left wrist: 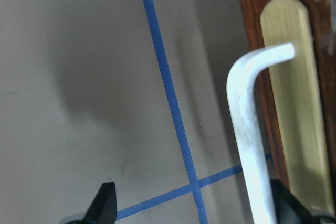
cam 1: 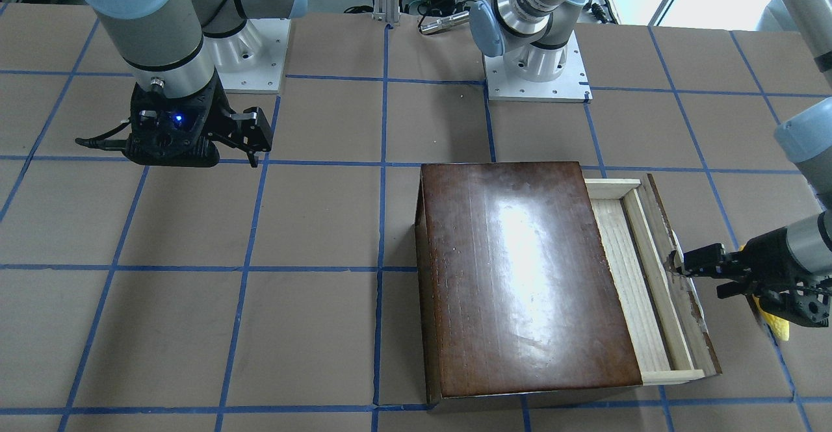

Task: Open drawer and put corn inside
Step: 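Release the handle and move the left gripper above the corn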

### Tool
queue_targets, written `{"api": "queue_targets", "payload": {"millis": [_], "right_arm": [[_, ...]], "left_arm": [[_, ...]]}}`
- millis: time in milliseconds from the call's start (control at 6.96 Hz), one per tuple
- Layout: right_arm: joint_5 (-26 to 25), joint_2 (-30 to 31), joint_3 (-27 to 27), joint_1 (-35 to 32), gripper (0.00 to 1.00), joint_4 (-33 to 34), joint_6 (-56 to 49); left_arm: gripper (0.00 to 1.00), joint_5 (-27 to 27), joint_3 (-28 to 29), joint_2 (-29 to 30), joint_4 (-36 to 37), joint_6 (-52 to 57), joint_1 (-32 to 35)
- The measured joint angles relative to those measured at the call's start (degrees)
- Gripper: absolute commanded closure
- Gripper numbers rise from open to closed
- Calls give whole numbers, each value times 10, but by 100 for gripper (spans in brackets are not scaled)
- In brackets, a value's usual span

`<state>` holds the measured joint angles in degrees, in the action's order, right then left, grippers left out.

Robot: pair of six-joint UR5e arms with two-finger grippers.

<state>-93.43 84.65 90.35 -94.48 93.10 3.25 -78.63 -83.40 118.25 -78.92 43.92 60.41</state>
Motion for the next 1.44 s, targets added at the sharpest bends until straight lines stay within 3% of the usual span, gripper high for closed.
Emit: {"api": "queue_targets", "payload": {"millis": [1006, 1437], "right_arm": [[0, 0, 0, 0, 0, 0, 0], [0, 1, 0, 0, 0, 0, 0]], "left_arm": [[0, -3, 8, -14, -13, 6, -13], [0, -56, 67, -15, -57, 2, -35]]}}
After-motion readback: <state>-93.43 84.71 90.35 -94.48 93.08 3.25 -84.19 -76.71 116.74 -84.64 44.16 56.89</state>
